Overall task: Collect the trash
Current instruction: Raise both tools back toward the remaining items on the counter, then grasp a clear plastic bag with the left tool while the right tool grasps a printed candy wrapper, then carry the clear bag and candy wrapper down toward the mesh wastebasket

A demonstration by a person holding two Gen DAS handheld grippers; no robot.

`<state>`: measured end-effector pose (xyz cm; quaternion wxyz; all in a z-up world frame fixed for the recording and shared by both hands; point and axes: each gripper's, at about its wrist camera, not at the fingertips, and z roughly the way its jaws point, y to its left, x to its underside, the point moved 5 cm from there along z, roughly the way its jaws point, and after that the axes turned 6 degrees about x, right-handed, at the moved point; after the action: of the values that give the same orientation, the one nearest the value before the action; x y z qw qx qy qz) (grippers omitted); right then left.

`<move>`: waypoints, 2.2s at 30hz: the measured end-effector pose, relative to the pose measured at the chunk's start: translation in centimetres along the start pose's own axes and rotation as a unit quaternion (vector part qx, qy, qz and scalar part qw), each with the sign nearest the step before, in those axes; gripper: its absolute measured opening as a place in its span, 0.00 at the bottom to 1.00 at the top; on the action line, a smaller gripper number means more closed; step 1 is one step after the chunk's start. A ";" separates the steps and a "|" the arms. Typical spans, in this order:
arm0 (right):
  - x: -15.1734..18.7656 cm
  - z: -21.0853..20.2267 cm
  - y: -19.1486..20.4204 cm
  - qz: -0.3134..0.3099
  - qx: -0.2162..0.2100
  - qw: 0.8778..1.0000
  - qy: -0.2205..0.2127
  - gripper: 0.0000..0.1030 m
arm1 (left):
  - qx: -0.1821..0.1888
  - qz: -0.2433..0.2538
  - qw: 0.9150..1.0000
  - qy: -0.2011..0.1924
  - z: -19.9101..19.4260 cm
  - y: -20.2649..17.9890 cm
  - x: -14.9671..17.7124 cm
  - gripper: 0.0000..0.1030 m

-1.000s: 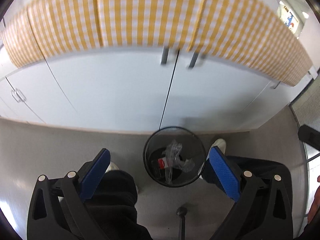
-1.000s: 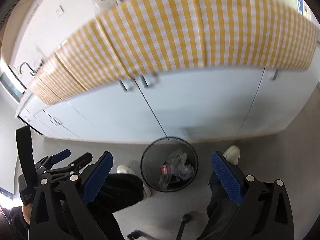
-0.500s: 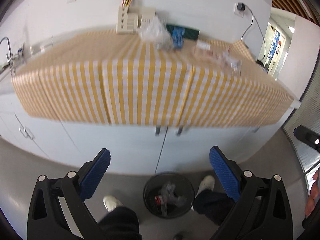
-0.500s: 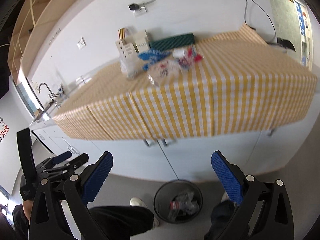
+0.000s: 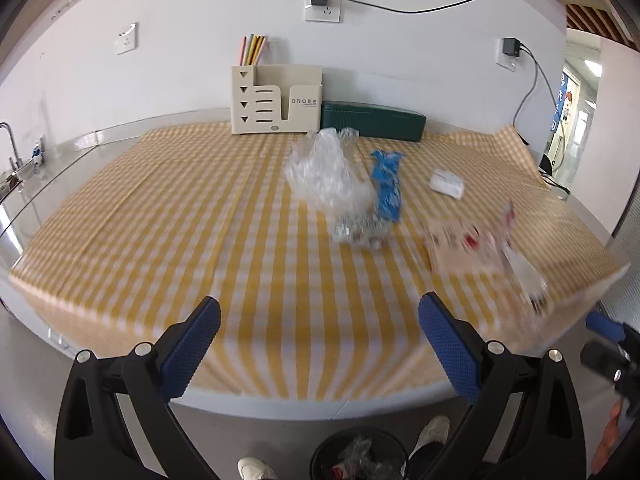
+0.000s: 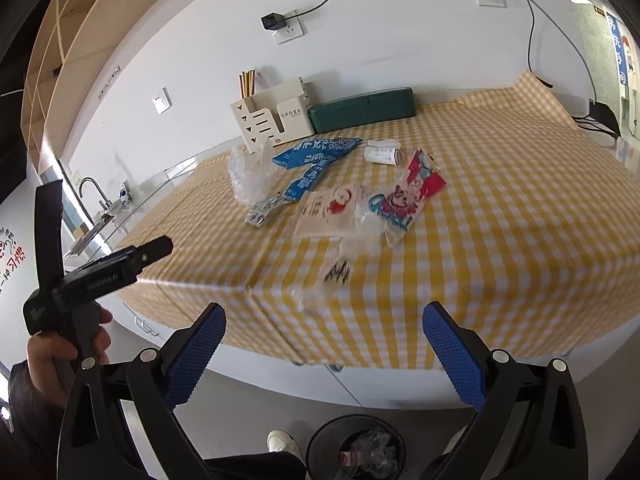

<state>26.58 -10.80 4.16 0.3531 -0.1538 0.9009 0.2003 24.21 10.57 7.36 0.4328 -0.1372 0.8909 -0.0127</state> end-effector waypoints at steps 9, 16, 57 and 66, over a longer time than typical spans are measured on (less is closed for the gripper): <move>-2.9 5.5 -1.5 -0.010 0.006 1.000 0.022 0.86 | -0.009 0.003 1.000 0.019 7.6 0.4 -4.8 0.96; -3.9 8.6 -2.3 -0.023 0.009 0.999 0.045 0.71 | -0.022 0.008 1.000 0.021 11.2 0.3 -8.1 0.96; -3.7 -3.0 -1.7 0.014 0.003 0.998 -0.053 0.06 | 0.042 0.057 0.997 0.012 3.2 0.2 -6.8 0.12; -0.1 -5.7 0.4 -0.004 -0.014 0.999 -0.047 0.06 | 0.070 0.065 0.995 0.000 -3.1 -1.2 -1.1 0.12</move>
<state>23.24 -13.12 8.19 0.3933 -0.1526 0.8800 0.2182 22.74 9.41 10.36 0.4413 -0.0482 0.8949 -0.0468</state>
